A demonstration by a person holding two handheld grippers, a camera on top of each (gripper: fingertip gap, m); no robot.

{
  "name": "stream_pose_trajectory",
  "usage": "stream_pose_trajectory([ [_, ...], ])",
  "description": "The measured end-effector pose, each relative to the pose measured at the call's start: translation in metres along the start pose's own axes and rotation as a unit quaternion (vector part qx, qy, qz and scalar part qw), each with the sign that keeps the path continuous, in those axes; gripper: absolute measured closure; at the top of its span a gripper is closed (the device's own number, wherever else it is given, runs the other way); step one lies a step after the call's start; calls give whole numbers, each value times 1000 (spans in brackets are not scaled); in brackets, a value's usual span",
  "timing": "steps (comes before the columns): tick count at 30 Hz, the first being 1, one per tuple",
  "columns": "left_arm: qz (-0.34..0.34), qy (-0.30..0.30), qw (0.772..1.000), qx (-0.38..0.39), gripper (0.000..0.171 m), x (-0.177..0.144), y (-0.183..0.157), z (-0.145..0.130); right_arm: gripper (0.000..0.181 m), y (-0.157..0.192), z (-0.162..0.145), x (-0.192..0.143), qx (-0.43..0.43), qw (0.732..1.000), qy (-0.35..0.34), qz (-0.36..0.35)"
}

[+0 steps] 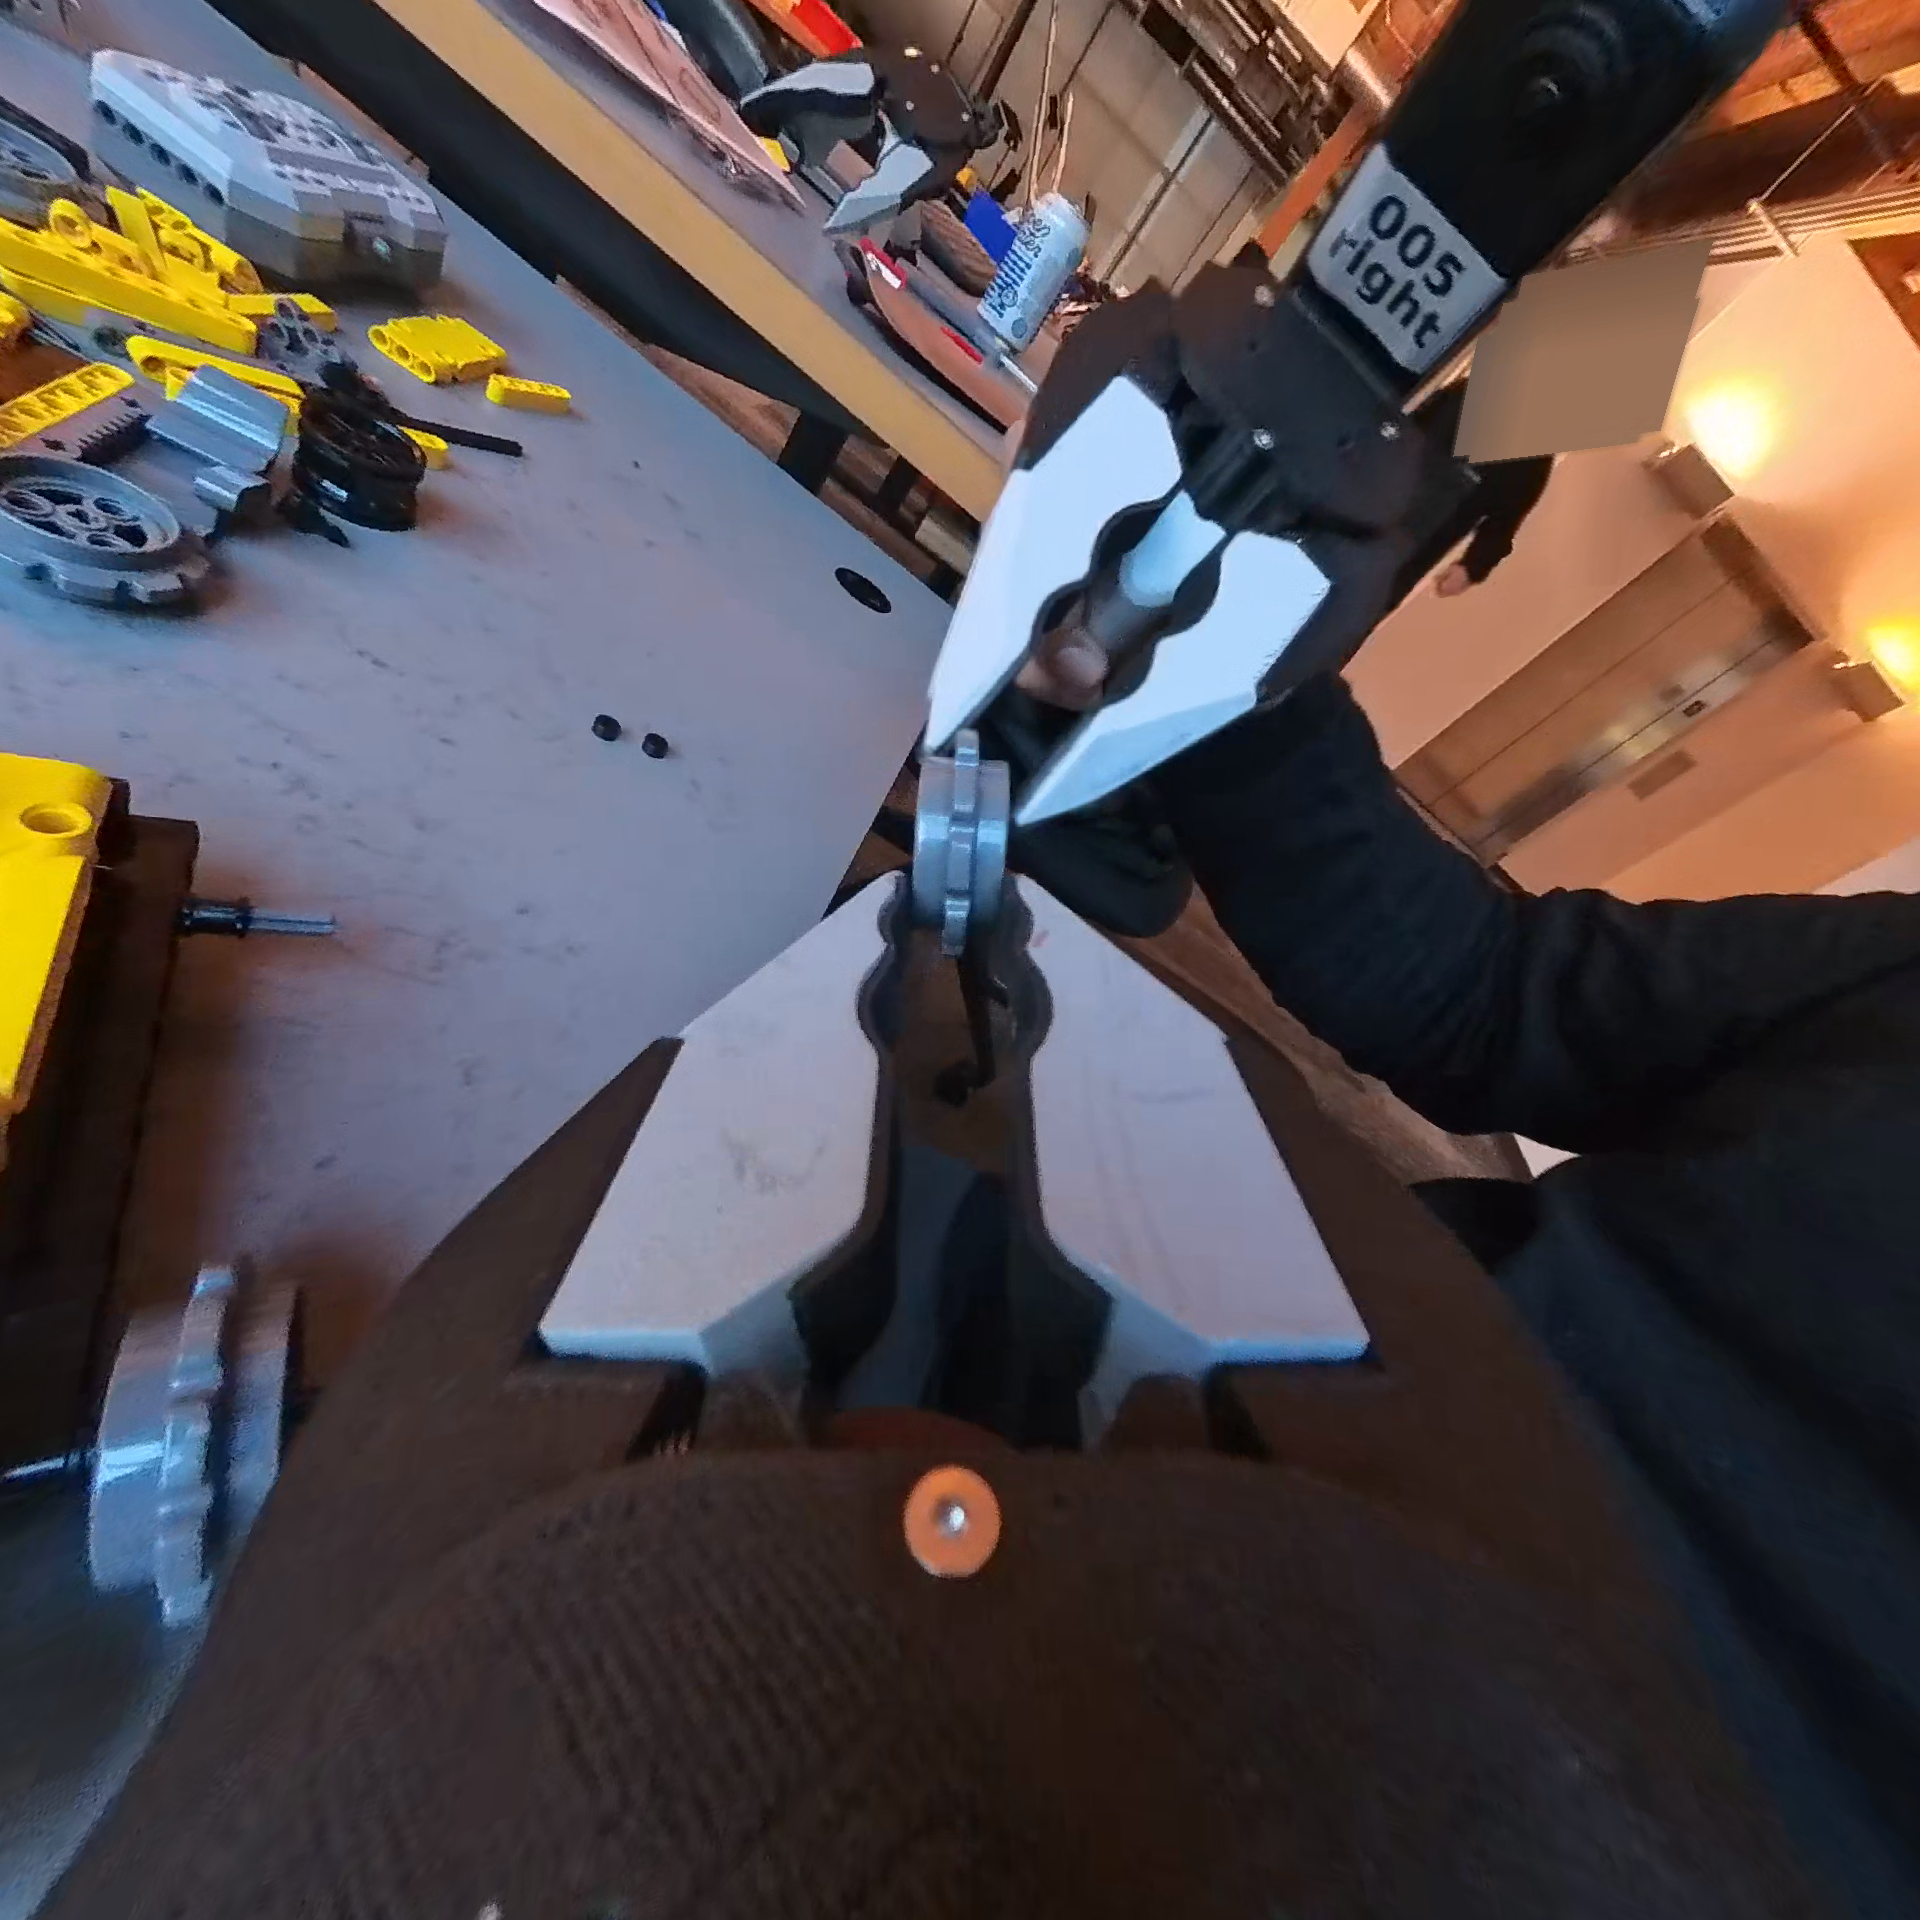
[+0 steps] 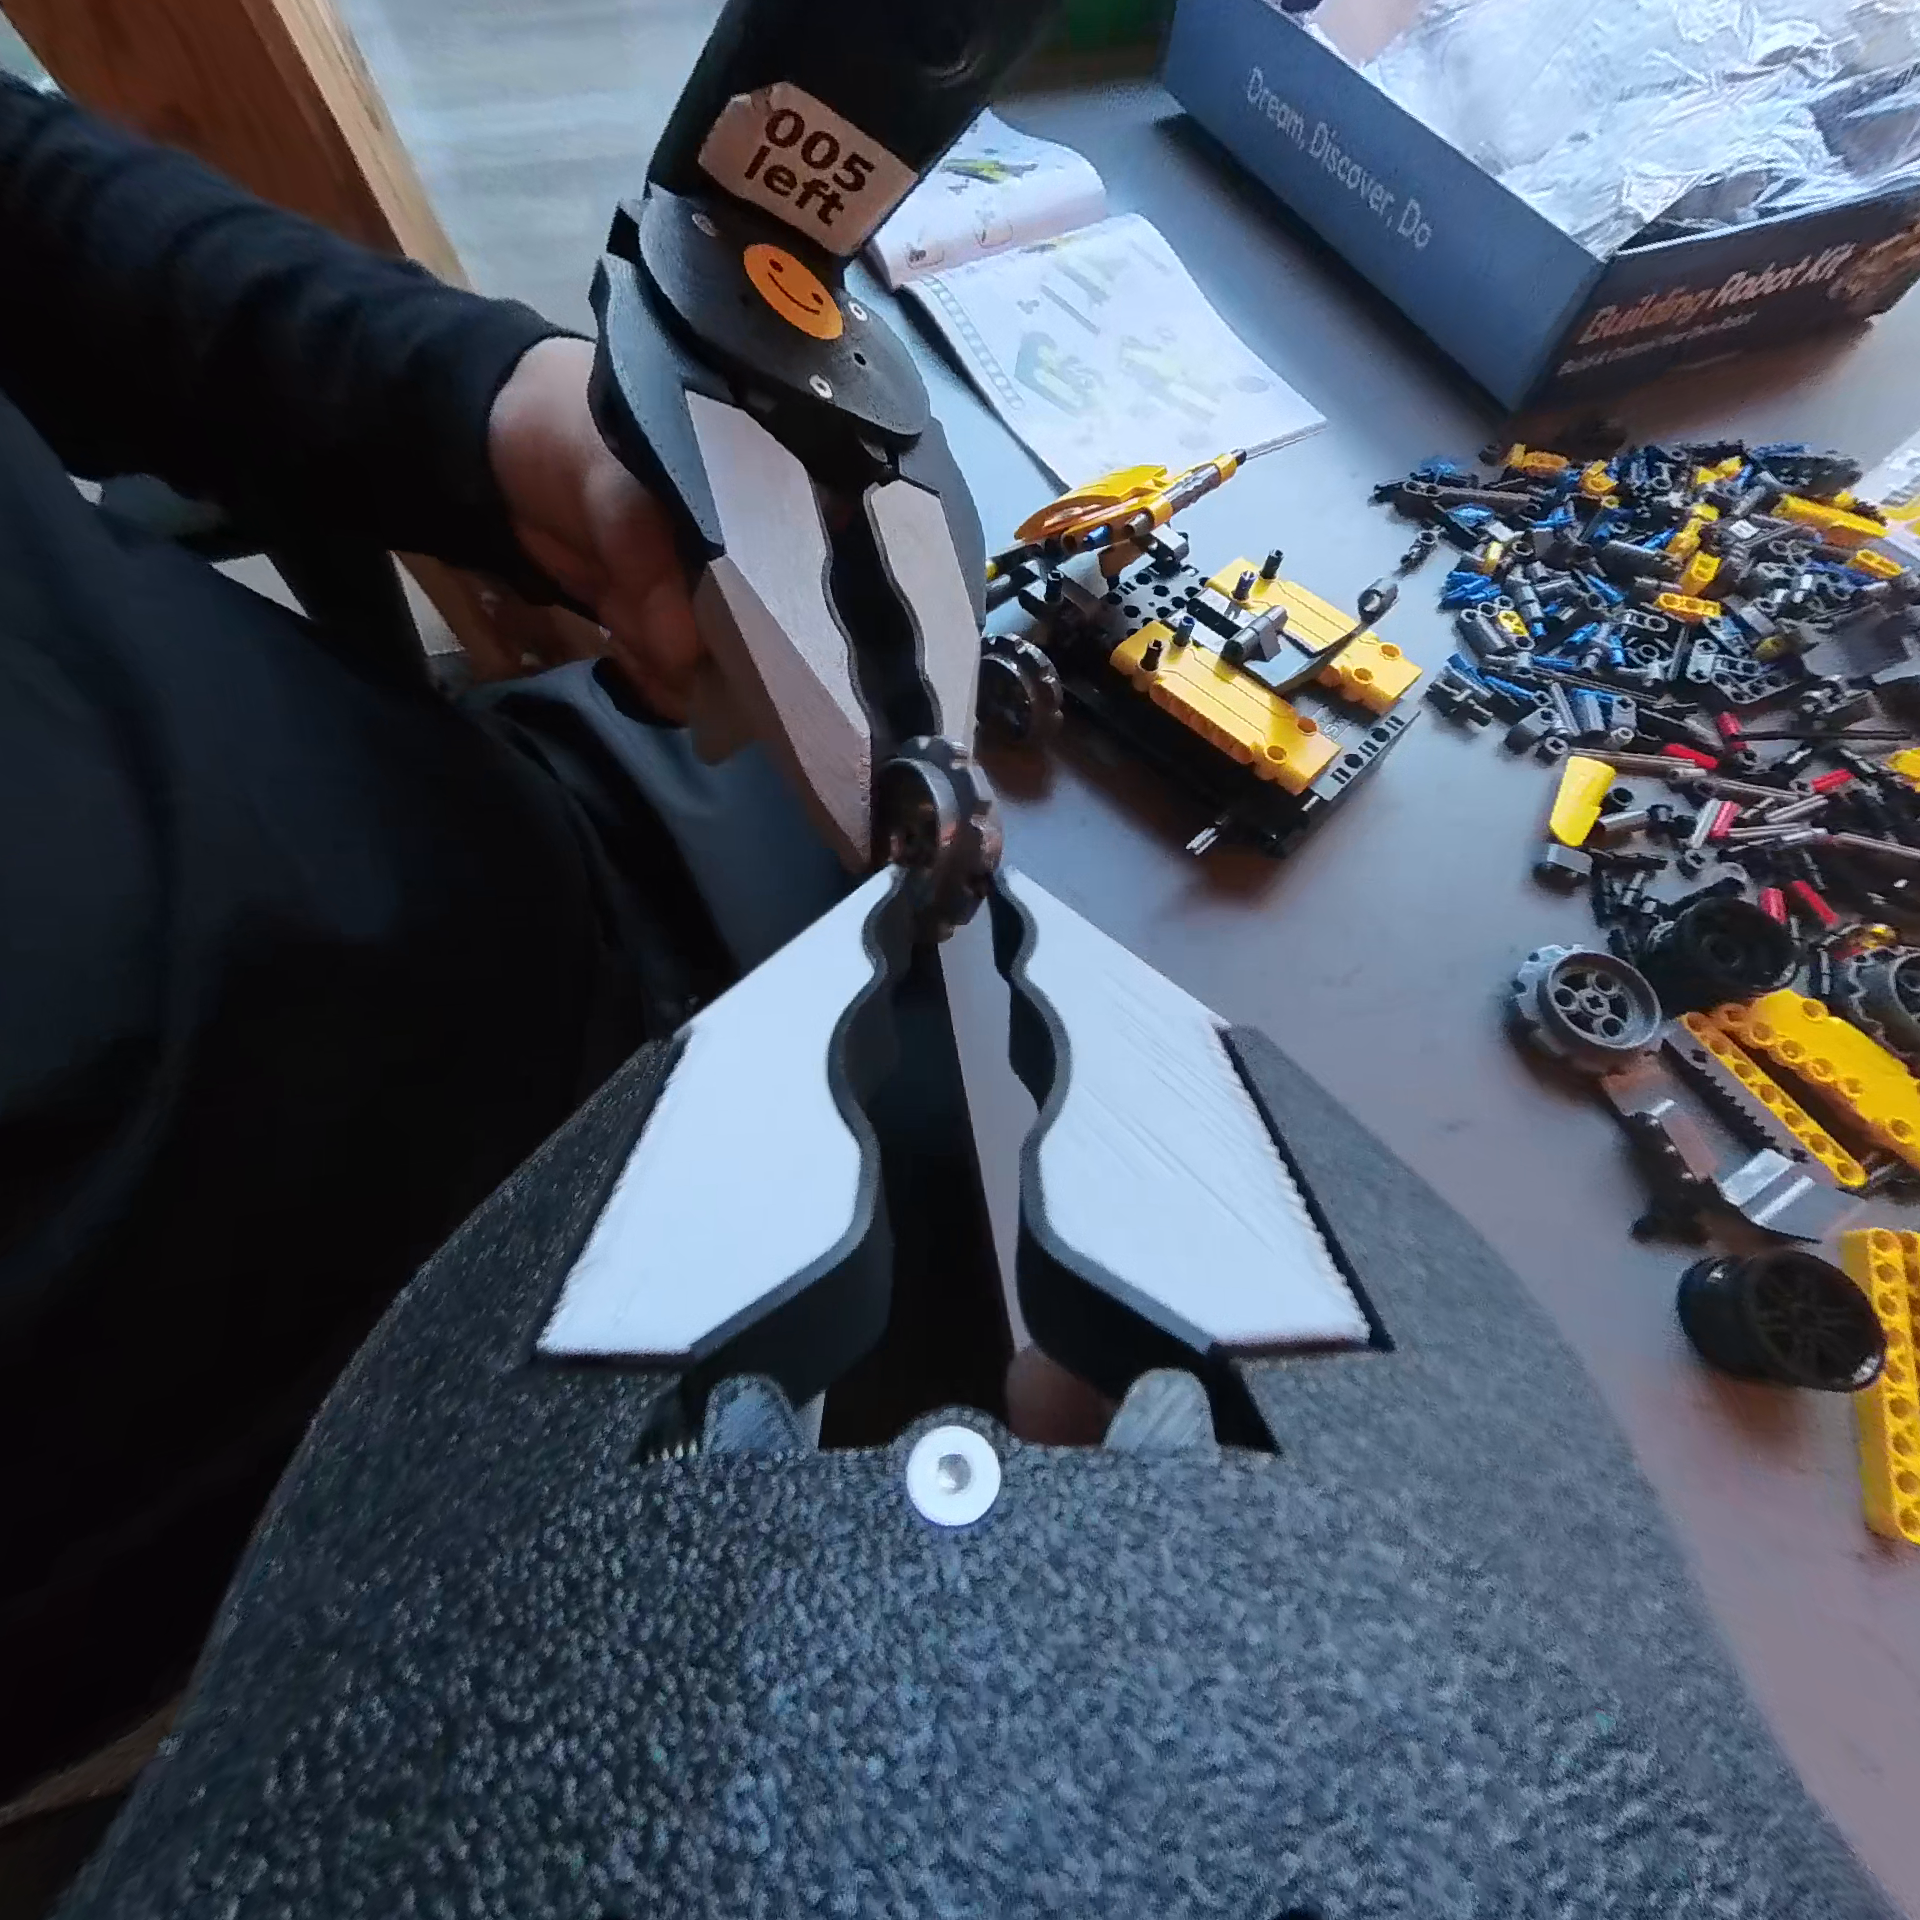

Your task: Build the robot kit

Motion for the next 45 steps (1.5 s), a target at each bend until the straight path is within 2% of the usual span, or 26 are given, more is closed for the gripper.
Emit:
stream_pose_trajectory([
  [11, 51, 19, 997, 62, 159, 5, 4, -4, 170, -6, -3, 4, 45, 999, -25, -6],
  [14, 35, 14, 998, 48, 159, 4, 0, 0, 163, -9, -2, 0, 63, 997, -37, -4],
  [27, 46, 25, 997, 49, 159, 6, 1, 2, 170, -9, -4, 1, 86, 994, -64, 4],
  [30, 33, 27, 998, 45, 159, 6, -3, 3, 160, -8, -5, 1, 98, 993, -69, 17],
  [36, 28, 30, 998, 40, 159, 6, -3, 3, 165, -6, -6, 3, 111, 991, -67, 42],
  [45, 29, 28, 999, 23, 159, 5, 1, 2, 168, -7, -9, 2, 119, 990, -63, 40],
])
Point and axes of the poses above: each gripper's, where its closed fingertips meet, x out along the fingers, z out of its top, y = z × x across the jaws, the point moved 4 cm from there along -x, back along the fingers, and after that the axes turned 13 degrees about -x, right-handed, at the moved point
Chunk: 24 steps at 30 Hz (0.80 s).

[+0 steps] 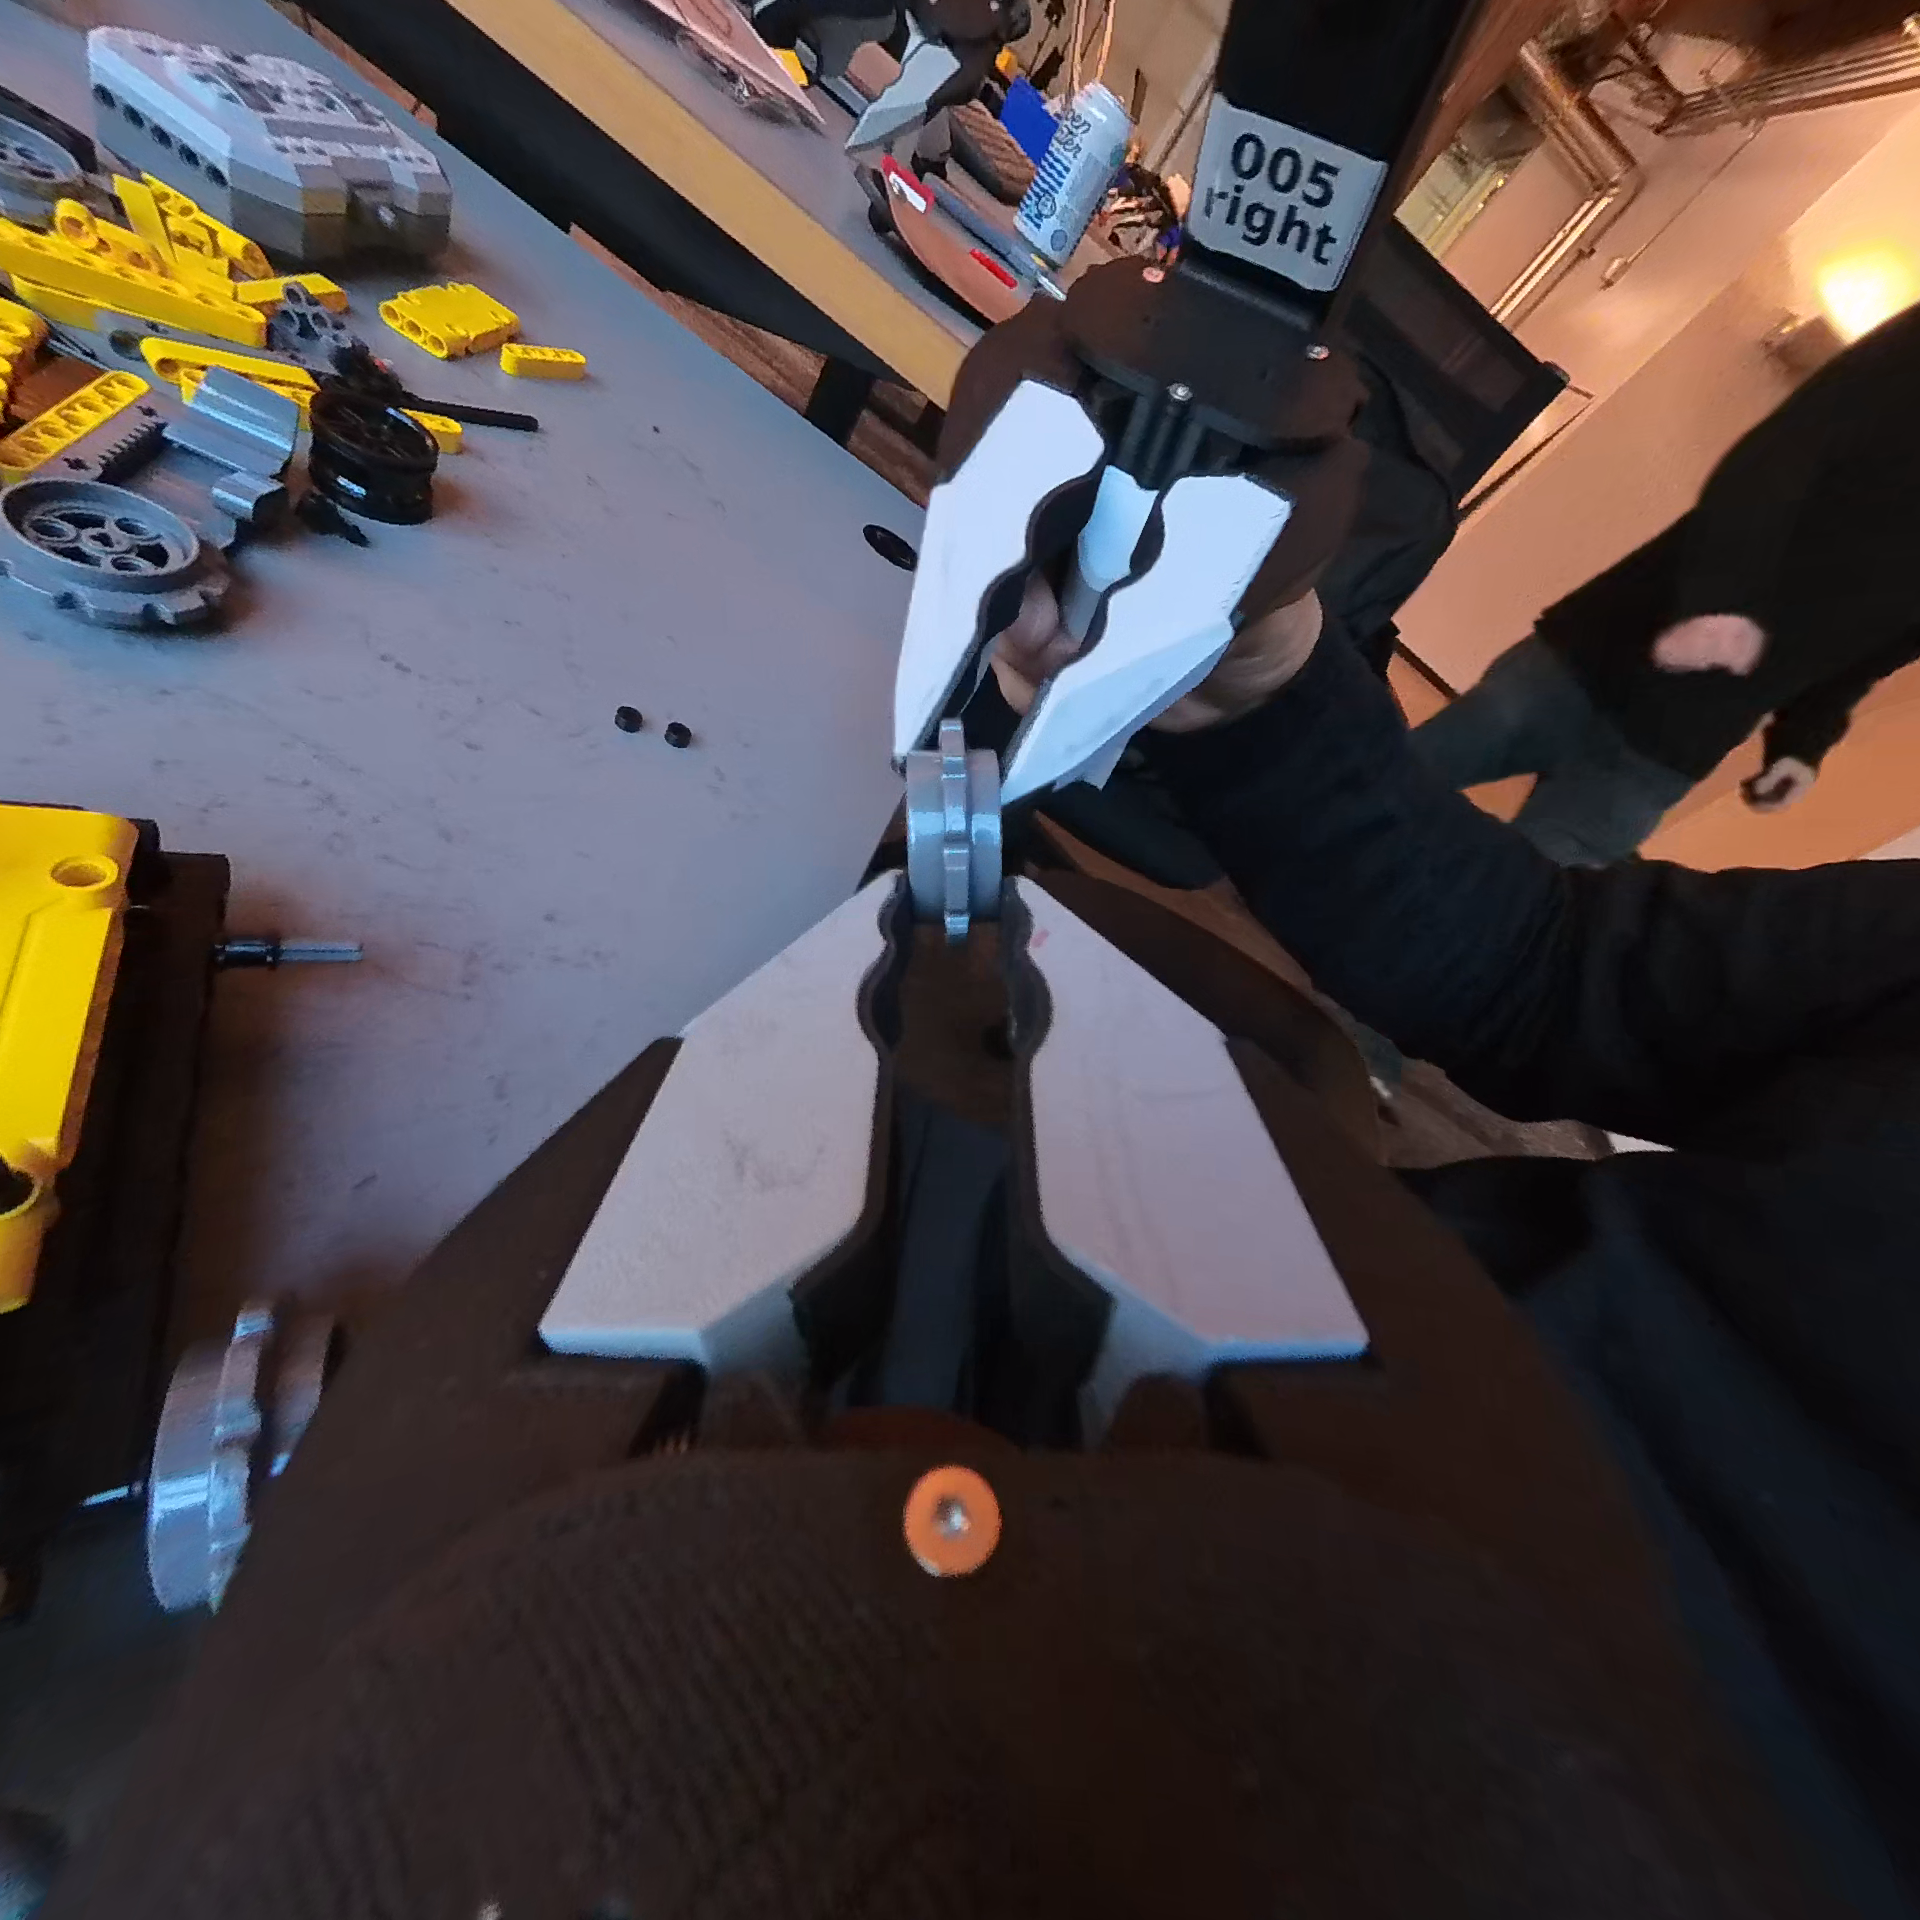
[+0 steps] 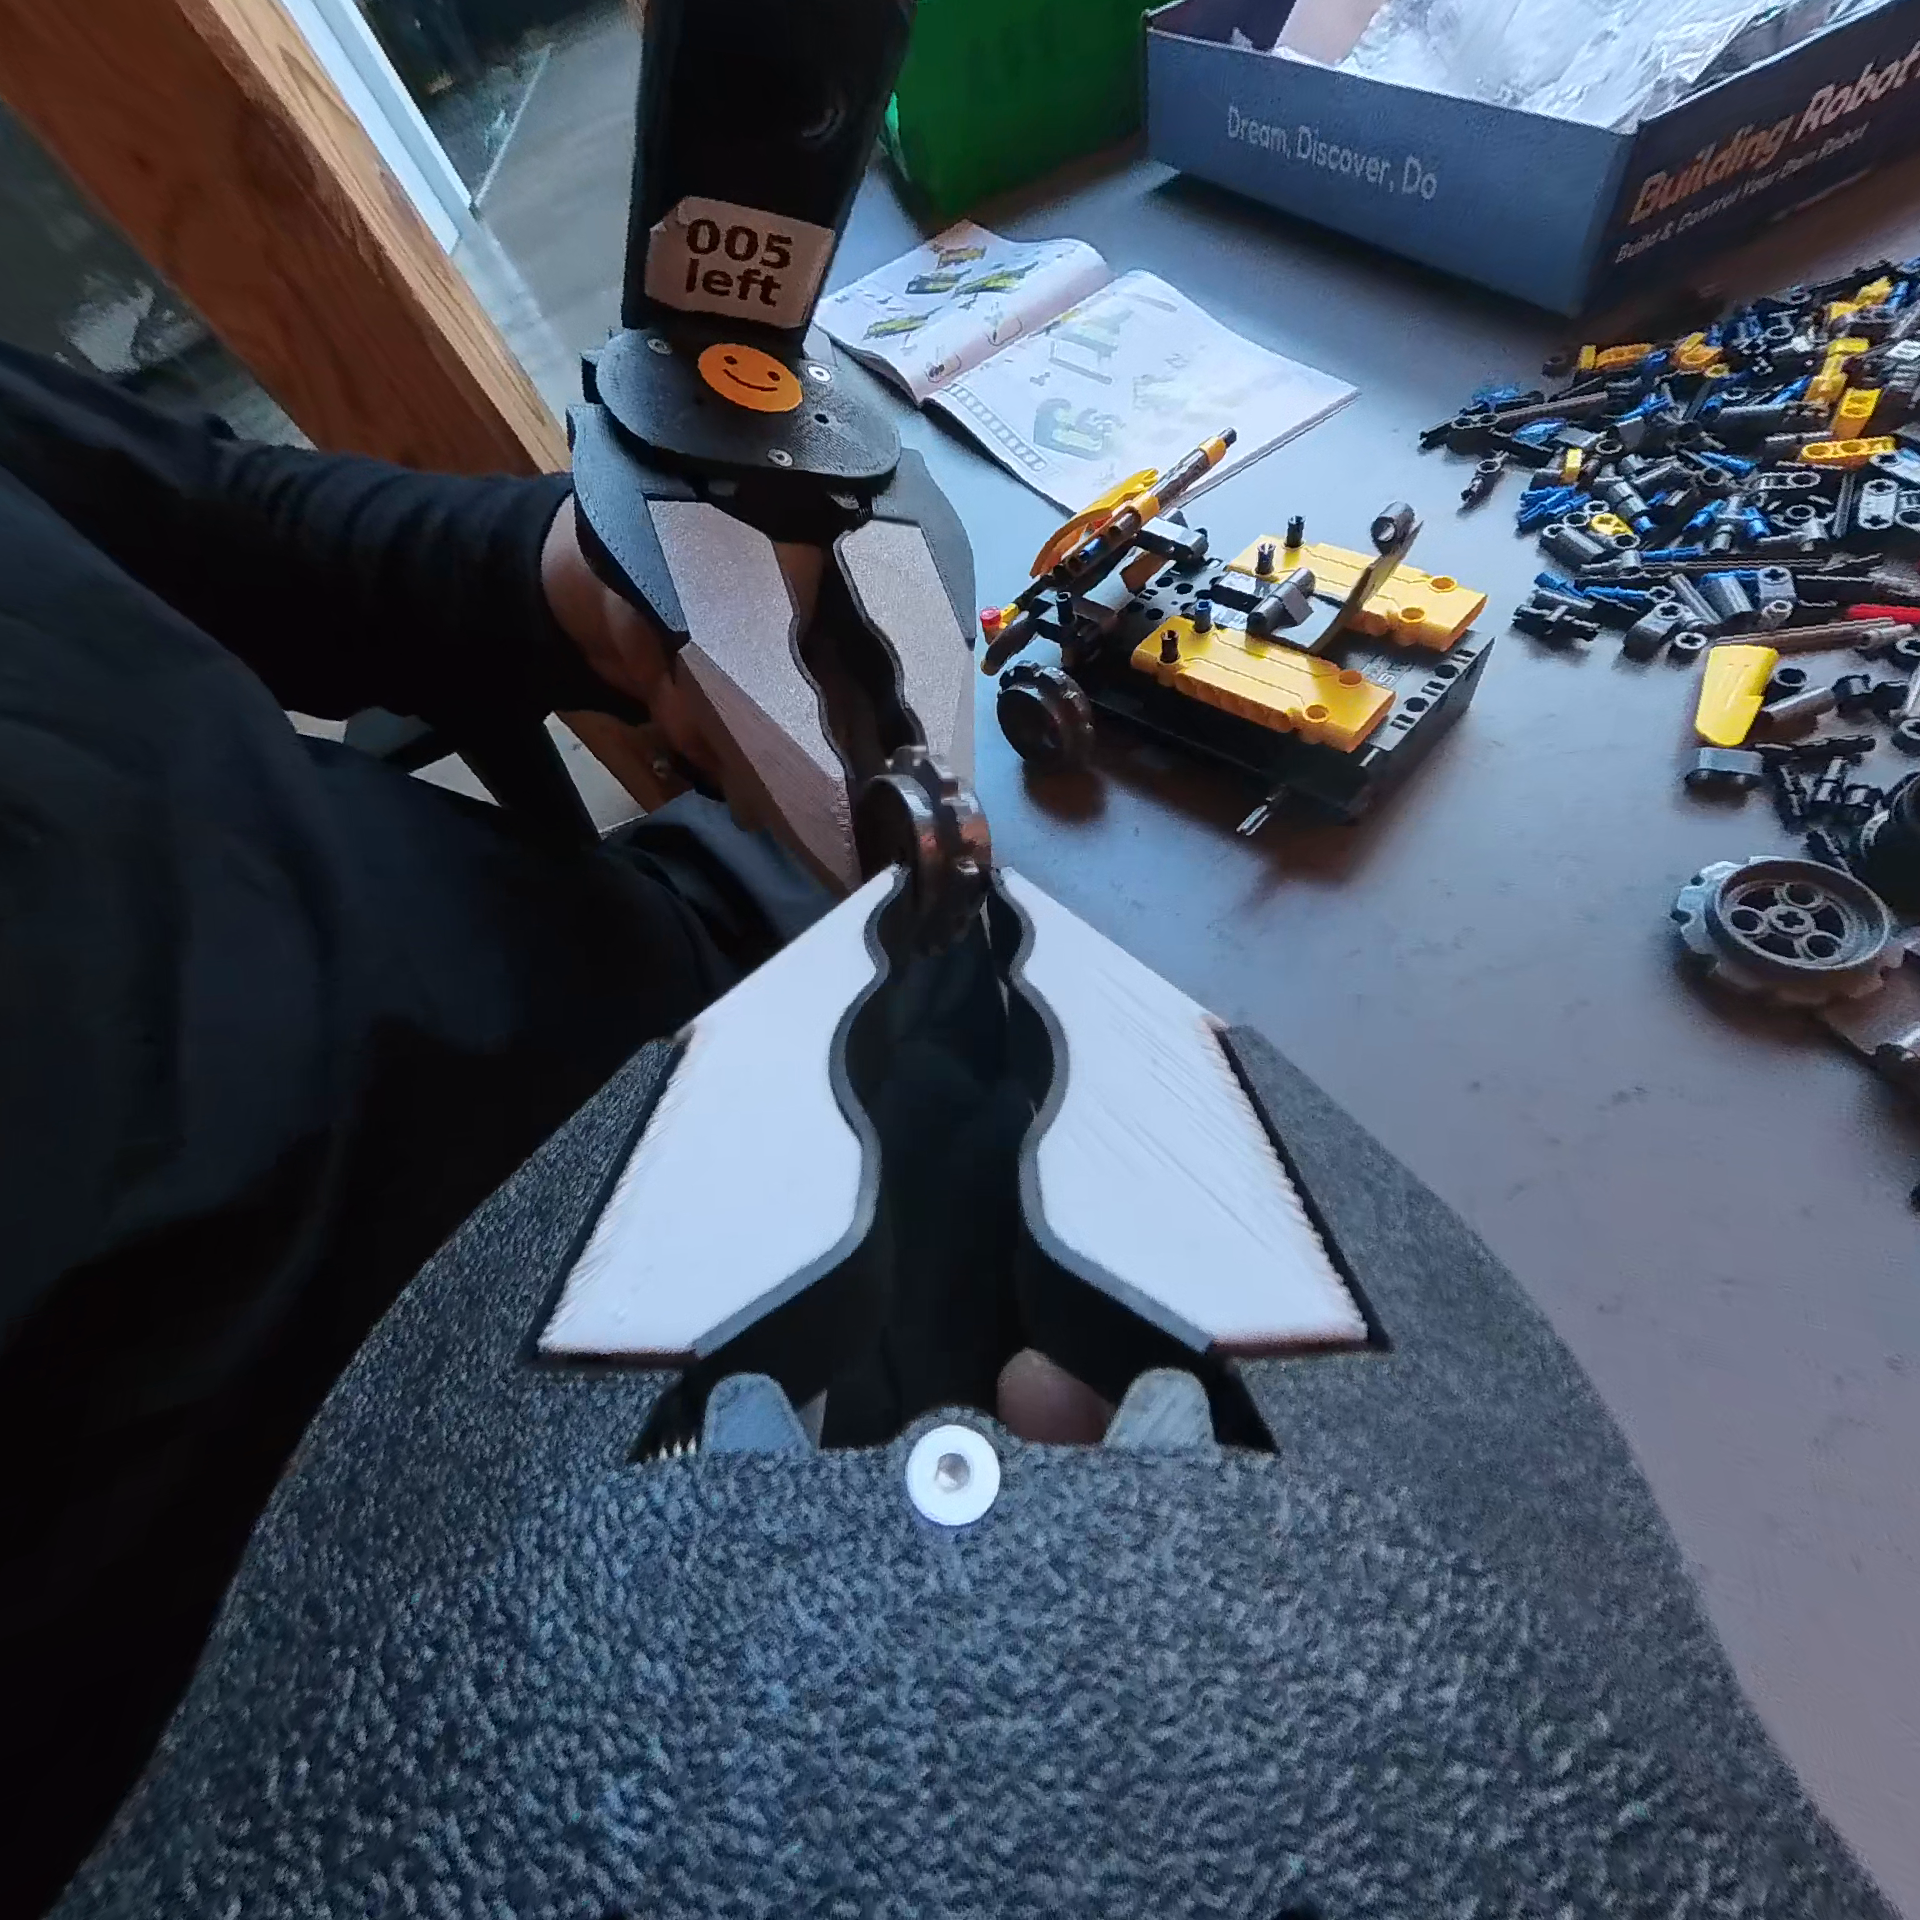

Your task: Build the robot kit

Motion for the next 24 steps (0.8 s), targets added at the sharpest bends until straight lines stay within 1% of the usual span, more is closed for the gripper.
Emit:
stream_pose_trajectory([
  [3, 4, 2, 1000, -1, 159, 0, 2, -1, 168, -1, 0, 1, -3, 1000, 5, -7],
  [7, -5, -1, 1000, -9, 159, -1, 0, 1, 168, 0, 2, 0, 7, 1000, -5, 2],
  [14, -5, 11, 1000, 0, 159, 0, -3, -2, 167, 2, 0, 0, 12, 1000, -9, 13],
  [19, -7, 26, 1000, -7, 158, 3, 0, -7, 170, 3, -3, 2, -12, 1000, 21, 3],
  [24, 7, 21, 1000, 2, 159, 3, 6, -9, 170, 0, 1, 4, -28, 999, 40, -13],
])
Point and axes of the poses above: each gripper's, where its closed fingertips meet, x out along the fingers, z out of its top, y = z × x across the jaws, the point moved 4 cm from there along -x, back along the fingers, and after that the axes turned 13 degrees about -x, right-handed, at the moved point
